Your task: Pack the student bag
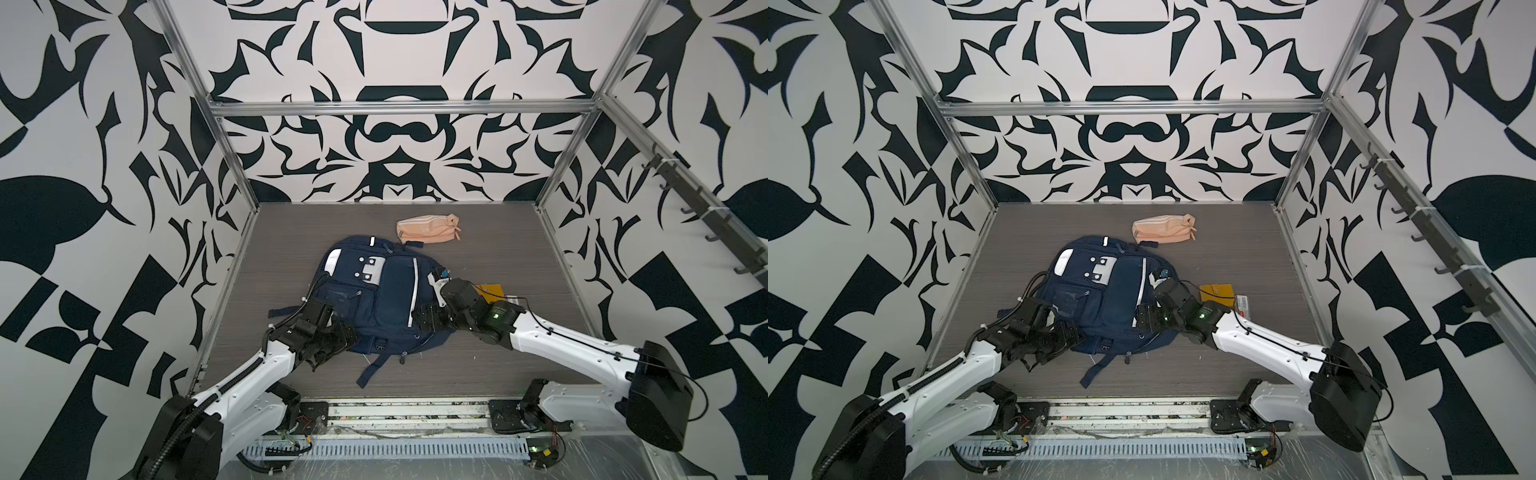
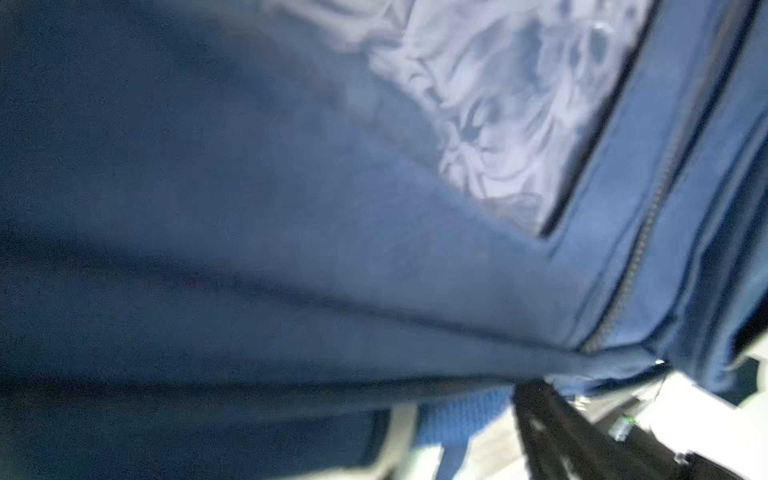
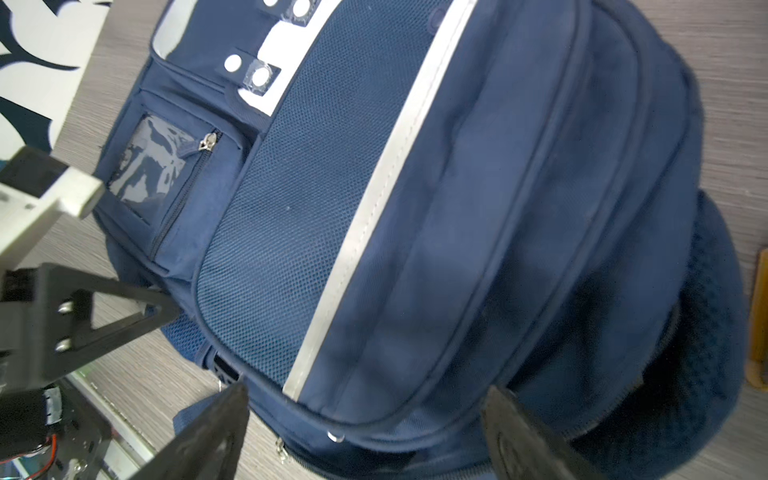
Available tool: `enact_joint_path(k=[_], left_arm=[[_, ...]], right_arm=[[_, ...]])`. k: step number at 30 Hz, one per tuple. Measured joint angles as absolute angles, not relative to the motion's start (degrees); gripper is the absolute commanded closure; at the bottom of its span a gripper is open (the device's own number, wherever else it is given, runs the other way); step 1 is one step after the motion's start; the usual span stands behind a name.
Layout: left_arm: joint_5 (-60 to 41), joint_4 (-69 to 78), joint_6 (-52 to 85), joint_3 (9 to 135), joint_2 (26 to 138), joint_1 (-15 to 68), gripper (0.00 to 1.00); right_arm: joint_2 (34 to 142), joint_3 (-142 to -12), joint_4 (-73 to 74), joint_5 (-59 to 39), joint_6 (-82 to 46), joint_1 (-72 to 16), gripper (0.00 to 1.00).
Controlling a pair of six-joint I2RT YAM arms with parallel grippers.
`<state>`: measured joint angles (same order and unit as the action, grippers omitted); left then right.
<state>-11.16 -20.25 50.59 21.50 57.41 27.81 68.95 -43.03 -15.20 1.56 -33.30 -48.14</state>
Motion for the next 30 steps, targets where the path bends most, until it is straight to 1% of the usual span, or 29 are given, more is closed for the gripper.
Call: enact_joint_path(k=[2,5,7,13,17,19,24,26,30], left_arm=[[-10.5,-18.9,50.6,20.8,58.2,27.8,0.6],[-10.3,-17.0,50.9,20.1,59.5,27.7,0.8],[-10.5,-16.5,50.3,19.9,59.8,27.8,1.0],[-11.6,-17.8,48.7,20.8,58.2,27.7,1.0],[-12.3,-22.2,47.7,23.4,54.2,27.7,1.0],[-13.1,-23.7,47.7,25.1,52.4,27.7,1.0],[-15.0,-23.8,48.4,28.6,52.0,27.7,1.0],[-16.0,-22.9,49.3,29.0,52.4,27.7,1.0],[-17.1,-20.9,51.1,29.0,52.6,28.3,1.0]], right_arm=[[67.9,-42.2,-15.3,1.8,-33.7,-48.1,0.09],[66.6,-41.4,-15.9,2.0,-34.3,-48.2,0.08],[65.3,-41.1,-16.5,2.1,-34.3,-48.4,0.08],[58.2,-41.1,-23.6,1.5,-33.5,-51.5,0.08],[53.7,-41.1,-29.2,-0.7,-32.4,-53.9,0.01],[53.2,-41.1,-30.8,-2.0,-32.2,-54.6,0.0],[55.2,-39.2,-30.3,-5.4,-32.2,-56.4,0.01],[58.3,-38.3,-29.4,-5.6,-32.3,-56.8,0.01],[64.0,-37.5,-25.5,-5.5,-33.2,-57.0,0.06]])
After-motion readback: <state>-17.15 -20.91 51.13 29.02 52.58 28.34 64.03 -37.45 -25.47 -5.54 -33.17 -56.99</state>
